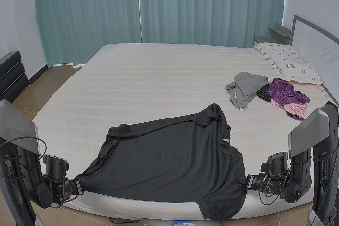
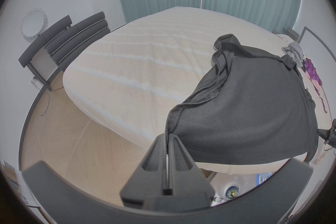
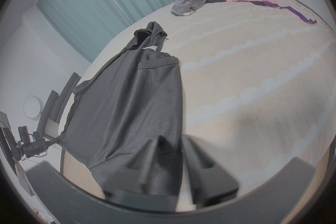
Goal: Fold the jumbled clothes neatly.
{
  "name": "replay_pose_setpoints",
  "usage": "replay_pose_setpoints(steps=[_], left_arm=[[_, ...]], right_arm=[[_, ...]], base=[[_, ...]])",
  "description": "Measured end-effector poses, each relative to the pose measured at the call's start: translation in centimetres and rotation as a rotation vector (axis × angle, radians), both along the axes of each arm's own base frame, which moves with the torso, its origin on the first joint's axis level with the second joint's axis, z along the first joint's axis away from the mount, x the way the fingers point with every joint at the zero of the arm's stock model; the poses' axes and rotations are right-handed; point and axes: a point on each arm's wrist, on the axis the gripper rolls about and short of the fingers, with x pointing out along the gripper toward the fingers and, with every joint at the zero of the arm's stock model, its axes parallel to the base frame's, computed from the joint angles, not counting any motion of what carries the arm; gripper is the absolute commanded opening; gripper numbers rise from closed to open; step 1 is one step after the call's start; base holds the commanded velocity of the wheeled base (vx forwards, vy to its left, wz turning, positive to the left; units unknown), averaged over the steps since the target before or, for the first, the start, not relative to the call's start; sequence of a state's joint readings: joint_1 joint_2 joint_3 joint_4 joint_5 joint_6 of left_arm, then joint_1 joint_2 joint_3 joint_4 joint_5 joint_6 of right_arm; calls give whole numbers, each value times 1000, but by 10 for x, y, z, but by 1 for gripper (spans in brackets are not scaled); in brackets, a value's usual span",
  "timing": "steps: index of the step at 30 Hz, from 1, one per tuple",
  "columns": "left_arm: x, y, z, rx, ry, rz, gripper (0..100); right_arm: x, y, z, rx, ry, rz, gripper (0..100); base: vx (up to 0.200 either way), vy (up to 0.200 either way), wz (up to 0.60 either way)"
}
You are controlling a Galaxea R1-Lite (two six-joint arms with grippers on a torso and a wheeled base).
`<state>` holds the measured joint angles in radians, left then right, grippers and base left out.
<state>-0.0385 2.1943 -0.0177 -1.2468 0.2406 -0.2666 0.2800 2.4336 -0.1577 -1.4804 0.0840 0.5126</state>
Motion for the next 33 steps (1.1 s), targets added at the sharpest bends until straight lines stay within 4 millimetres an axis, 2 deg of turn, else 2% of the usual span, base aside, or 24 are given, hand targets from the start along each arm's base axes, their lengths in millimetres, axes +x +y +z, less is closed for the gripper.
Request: replay_pose_setpoints(steps=[14, 22, 23, 24, 33], left_arm=[[1, -3, 1, 4, -17, -4, 0], [2, -5, 2, -4, -36, -6, 0], [2, -6, 2, -7, -37, -5, 0], [2, -6, 2, -9, -37, -5, 100], [3, -7, 5, -20, -60, -5, 100]], right_arm=[[-22, -22, 6, -18, 52, -60, 0], [-29, -18, 4, -26, 94, -38, 0], [-30, -17, 4, -29, 104, -30, 100], [-31, -14, 4, -31, 110, -20, 100], [-29, -7, 14, -8, 41, 6, 100]], base=[[0, 0, 0], [0, 0, 0], [0, 0, 0], [0, 0, 0], [0, 0, 0]])
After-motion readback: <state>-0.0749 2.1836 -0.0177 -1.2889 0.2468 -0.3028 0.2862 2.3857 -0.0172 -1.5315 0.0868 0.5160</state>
